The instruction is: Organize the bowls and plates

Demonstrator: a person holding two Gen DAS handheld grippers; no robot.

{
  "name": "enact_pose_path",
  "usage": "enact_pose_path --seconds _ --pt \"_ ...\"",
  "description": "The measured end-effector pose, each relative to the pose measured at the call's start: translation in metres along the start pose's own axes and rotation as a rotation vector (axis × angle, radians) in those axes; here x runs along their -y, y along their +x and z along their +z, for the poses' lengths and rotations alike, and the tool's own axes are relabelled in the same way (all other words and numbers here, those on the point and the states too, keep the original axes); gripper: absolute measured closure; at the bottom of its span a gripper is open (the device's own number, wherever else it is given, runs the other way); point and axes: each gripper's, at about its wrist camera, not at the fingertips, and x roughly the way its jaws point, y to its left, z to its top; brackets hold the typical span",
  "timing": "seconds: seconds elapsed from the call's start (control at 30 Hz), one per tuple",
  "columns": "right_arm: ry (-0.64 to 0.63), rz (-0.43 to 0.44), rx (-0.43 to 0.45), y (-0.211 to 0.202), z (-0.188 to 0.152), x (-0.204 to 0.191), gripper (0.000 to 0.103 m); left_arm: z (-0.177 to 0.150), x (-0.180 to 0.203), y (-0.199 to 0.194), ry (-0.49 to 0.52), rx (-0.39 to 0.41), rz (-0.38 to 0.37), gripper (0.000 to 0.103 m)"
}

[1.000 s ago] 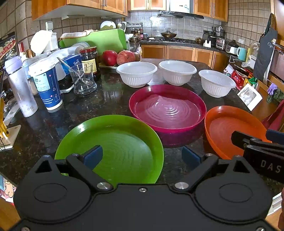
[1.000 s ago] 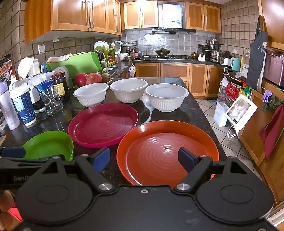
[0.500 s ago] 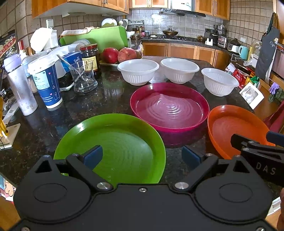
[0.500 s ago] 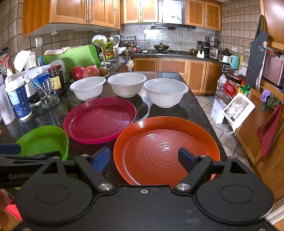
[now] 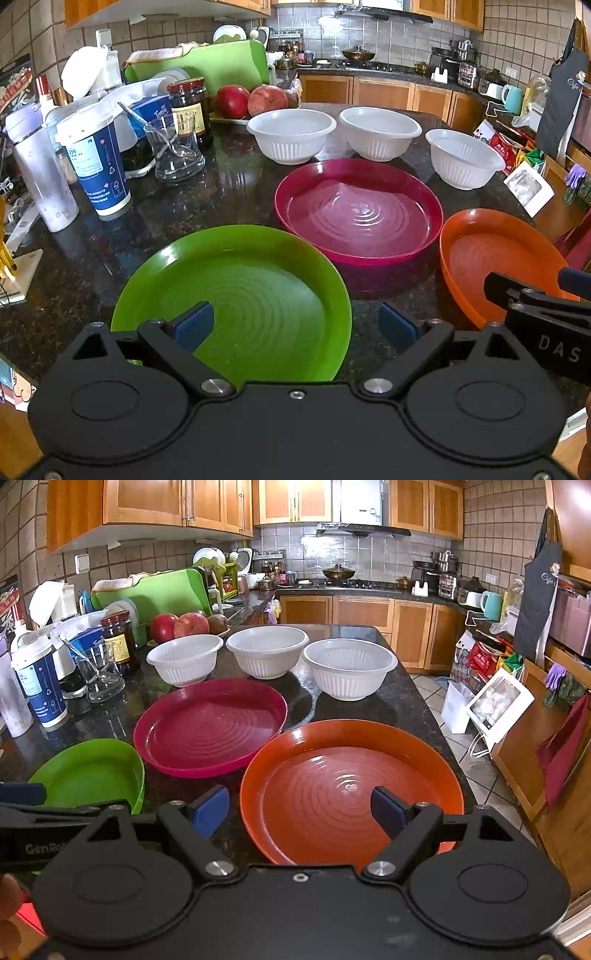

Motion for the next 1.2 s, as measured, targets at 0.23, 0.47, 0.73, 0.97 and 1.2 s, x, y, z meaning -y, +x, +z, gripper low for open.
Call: enact_pose_path --seconds 0.23,0.47,0.73,0.97,1.2 --pt "-0.004 0.005 0.0 -0.0015 0.0 -0.001 0.015 -0.0011 -0.0009 -0.0003 -0.003 -0.005 0.004 0.008" --pt "-0.006 0.003 -0.006 -0.0017 0.0001 -0.0025 0.015 -0.0011 -0.0026 0.001 -0.008 -0.008 0.001 0.008" --pt "-0.004 0.005 -0.006 -0.0027 0.0002 -0.0022 0.015 -0.0013 -0.0026 -0.0001 -0.002 -0.004 0.004 0.009" --pt "-0.006 0.003 -0.007 -0.0027 0.0 -0.0025 0.015 -0.0011 -0.003 -0.0001 -0.003 -0.005 0.003 0.009" --pt "-0.005 -0.005 -0.019 -0.0004 -0.0007 -0.0028 0.015 -0.0008 -0.0032 -0.0007 -0.003 -0.006 0.003 0.009"
